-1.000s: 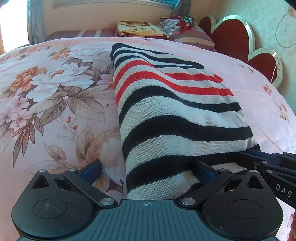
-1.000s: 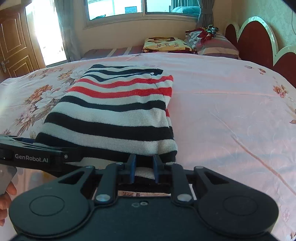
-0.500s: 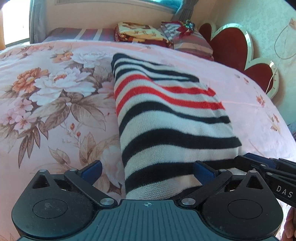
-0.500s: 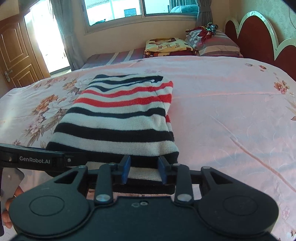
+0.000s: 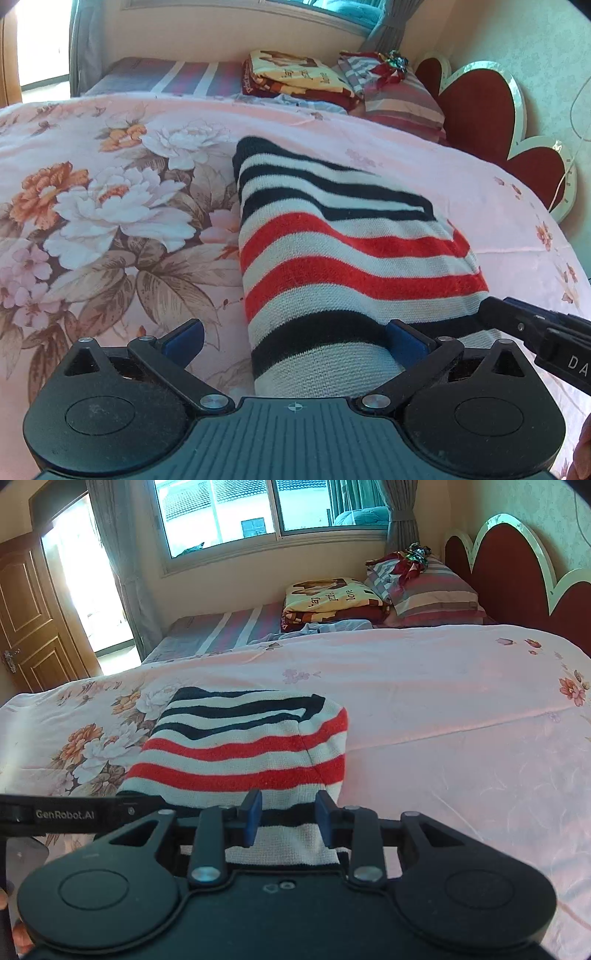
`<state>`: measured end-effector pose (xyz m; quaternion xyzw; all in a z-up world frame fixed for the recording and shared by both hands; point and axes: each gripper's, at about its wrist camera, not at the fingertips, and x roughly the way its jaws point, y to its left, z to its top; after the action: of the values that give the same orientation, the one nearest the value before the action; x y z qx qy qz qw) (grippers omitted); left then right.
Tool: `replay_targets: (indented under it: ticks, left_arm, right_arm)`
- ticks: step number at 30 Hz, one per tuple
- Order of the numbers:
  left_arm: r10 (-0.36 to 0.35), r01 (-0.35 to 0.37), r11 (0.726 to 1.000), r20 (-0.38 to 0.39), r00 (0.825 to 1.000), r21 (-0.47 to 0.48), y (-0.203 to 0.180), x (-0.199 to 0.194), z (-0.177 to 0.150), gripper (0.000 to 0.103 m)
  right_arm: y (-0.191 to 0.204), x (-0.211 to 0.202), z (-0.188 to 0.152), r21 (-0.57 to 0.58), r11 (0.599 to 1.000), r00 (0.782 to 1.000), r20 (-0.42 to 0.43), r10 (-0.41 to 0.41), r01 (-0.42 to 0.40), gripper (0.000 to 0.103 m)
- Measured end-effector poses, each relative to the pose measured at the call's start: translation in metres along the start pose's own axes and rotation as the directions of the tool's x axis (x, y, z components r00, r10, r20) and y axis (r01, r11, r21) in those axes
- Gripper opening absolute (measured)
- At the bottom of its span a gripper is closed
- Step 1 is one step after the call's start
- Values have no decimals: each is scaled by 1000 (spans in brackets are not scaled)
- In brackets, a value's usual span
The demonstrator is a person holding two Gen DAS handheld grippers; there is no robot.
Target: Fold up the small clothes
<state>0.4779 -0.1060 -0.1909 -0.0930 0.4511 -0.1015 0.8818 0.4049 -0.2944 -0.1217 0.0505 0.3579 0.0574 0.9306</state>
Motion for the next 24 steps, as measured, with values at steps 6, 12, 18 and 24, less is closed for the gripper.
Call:
replay_targets:
  ticks: [6,12,18,24]
  left_arm:
    - [-43,43,999,-10,999,-16,4,12,-4,103]
    - [-64,63,998,-16,998,-18,6,17,-2,103]
    - [-81,80,997,-38,996,-14,6,22,3,103]
    - [-91,92,996,-49,995,16,2,28,6,103]
  right_arm:
    - [-3,30,-12,-43,998,996,-73,-47,44,46]
    - [-21,36,-15,50,999,997,-79,-15,19,60]
    - [-33,40,-13,110,993,995,-84,47,-37,61]
    - [-54,61,-10,267,950,975,-110,195,-159,62]
